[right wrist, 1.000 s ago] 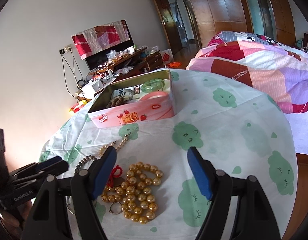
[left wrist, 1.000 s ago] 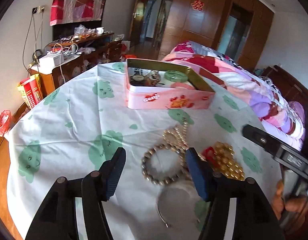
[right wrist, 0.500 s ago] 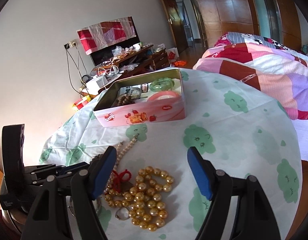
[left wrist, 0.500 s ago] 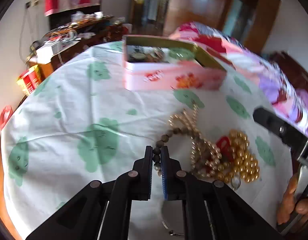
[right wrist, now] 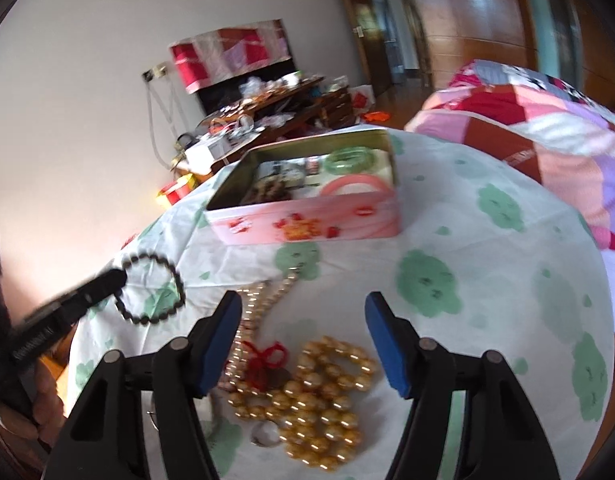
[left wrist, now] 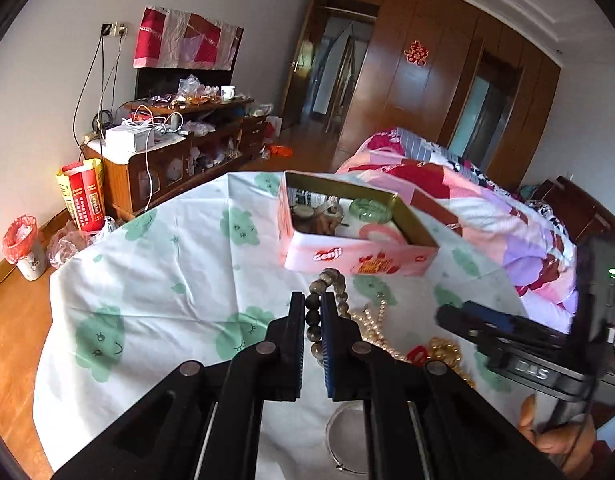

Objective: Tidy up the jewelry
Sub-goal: 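Grasp the dark bead bracelet with the left tool and lift it, then grasp the small silver ring with right tool while left tool holds dark bracelet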

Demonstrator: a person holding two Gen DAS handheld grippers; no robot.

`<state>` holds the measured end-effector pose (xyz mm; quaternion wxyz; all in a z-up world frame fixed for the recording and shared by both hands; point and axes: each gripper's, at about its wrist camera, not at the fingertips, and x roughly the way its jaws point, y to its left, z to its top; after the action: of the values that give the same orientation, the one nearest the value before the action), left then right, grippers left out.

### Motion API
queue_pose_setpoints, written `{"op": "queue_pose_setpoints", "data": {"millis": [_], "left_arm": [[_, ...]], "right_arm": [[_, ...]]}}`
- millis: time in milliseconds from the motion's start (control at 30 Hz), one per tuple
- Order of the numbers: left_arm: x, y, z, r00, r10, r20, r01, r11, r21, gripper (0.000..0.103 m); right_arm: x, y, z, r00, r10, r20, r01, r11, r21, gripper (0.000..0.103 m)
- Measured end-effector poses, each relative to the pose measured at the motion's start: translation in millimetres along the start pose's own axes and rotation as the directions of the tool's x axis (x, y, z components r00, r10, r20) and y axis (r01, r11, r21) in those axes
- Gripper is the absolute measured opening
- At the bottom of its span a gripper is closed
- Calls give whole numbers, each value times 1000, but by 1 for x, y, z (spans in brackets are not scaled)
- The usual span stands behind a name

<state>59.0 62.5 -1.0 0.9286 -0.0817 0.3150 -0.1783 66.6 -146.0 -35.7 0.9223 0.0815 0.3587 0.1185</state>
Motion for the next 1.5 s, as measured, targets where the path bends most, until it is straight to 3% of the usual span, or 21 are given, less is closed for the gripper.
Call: {"op": "queue_pose_setpoints", "data": {"millis": [100, 300, 533, 633, 733, 800, 1000, 1167, 1233, 1267, 1500], "left_arm": [[-4, 2, 0, 1000, -19, 7, 19, 1000, -2, 7], [1, 5, -4, 999, -33, -12, 32, 999, -19, 7], [-2, 5, -8, 999, -32, -18, 31, 999, -29, 7], [-4, 4, -9, 999, -34, -18, 34, 999, -24, 7], [-8, 1, -11, 999, -34, -16, 34, 999, -13, 7], [-11, 1, -12, 999, -37, -14, 37, 999, -12, 7], [-20, -1, -13, 1000, -32, -1, 32, 1000, 0, 7], [-22, -1, -13, 999, -33, -2, 33, 999, -1, 7], [-22, -1, -12, 999, -35, -2, 35, 999, -2, 7], [-21, -2, -12, 999, -35, -3, 35, 999, -3, 7], [-24, -6, -15, 999, -42, -7, 42, 999, 4, 7]], "right_arm": [[2, -2, 2, 1000, 18, -12, -17, 1000, 19, 55], [-10, -3, -10, 997, 57, -48, -56, 998, 15, 54], [-31, 16, -50, 968, 159, -195, -167, 986, -26, 51], [-25, 20, -62, 952, 175, -250, -188, 982, -29, 44], [-16, 20, -69, 947, 160, -277, -174, 984, -27, 42], [-14, 21, -68, 957, 125, -260, -141, 989, -45, 37], [0, 21, -55, 972, 54, -229, -75, 993, -86, 37], [5, 38, -58, 973, -35, -228, -16, 976, -219, 38], [5, 42, -61, 971, -94, -221, 30, 960, -278, 26], [5, 43, -61, 970, -112, -218, 43, 953, -299, 26], [-2, 31, -60, 975, -45, -218, -6, 973, -229, 23]]}}
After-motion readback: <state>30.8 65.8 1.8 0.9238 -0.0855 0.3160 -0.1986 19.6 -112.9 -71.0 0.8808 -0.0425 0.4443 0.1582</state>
